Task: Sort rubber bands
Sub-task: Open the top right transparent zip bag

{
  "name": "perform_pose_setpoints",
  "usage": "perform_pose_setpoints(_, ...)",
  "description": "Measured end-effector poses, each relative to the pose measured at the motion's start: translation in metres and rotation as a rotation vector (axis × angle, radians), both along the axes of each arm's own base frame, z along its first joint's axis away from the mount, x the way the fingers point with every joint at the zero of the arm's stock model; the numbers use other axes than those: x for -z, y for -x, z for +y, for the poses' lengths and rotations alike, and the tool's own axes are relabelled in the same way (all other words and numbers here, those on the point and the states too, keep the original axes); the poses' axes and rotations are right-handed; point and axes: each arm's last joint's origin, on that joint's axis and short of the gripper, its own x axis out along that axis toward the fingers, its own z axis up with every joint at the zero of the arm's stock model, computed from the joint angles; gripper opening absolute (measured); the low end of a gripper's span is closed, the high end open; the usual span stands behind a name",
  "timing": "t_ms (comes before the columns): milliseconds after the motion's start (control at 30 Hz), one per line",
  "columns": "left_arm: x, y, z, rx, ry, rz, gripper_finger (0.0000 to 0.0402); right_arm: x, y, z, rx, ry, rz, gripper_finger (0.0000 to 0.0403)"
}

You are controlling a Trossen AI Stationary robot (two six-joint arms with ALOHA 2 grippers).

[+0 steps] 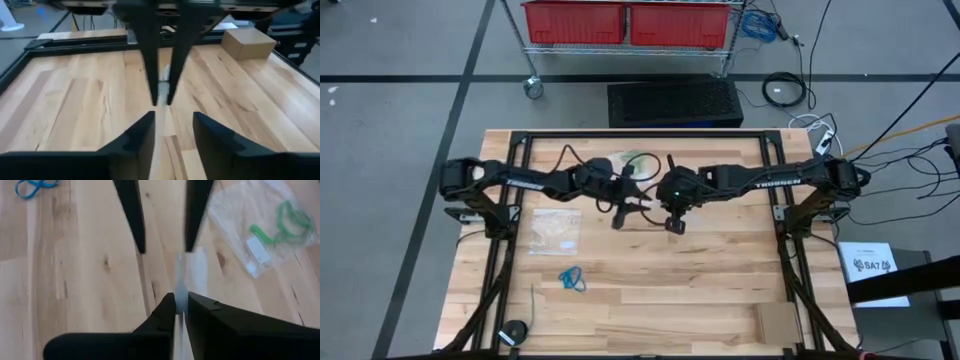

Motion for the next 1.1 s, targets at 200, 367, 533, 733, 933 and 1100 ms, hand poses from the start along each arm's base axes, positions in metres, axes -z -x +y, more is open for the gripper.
perform_pose_setpoints(200, 0.0, -0.003, -0.001, -0.031, 0.021, -0.019, 0.0154, -0.002, -0.002, 0.0, -0.013, 0.01, -0.026, 0.0008)
perform_pose_setpoints(367, 0.0, -0.005, -0.003, -0.047, 0.011, -0.022, 0.0109, -0.002, -0.003, 0.0, -0.019, 0.017, -0.039, 0.0008)
perform_pose_setpoints(533, -0.003, -0.005, -0.002, -0.054, -0.005, -0.055, 0.0019, -0.003, -0.004, 0.0, -0.018, 0.025, -0.052, 0.0008)
perform_pose_setpoints(733, -0.004, -0.006, -0.003, -0.048, -0.025, -0.066, 0.0004, -0.005, -0.005, -0.001, 0.013, 0.003, -0.074, 0.0039)
perform_pose_setpoints(933, -0.003, -0.006, -0.003, -0.05, -0.026, -0.058, 0.0002, -0.011, -0.002, -0.003, 0.052, -0.026, -0.104, 0.0107)
perform_pose_setpoints(1100, -0.003, -0.006, -0.003, -0.052, -0.03, -0.055, 0.0002, -0.019, 0.002, -0.003, 0.051, -0.03, -0.123, 0.0126)
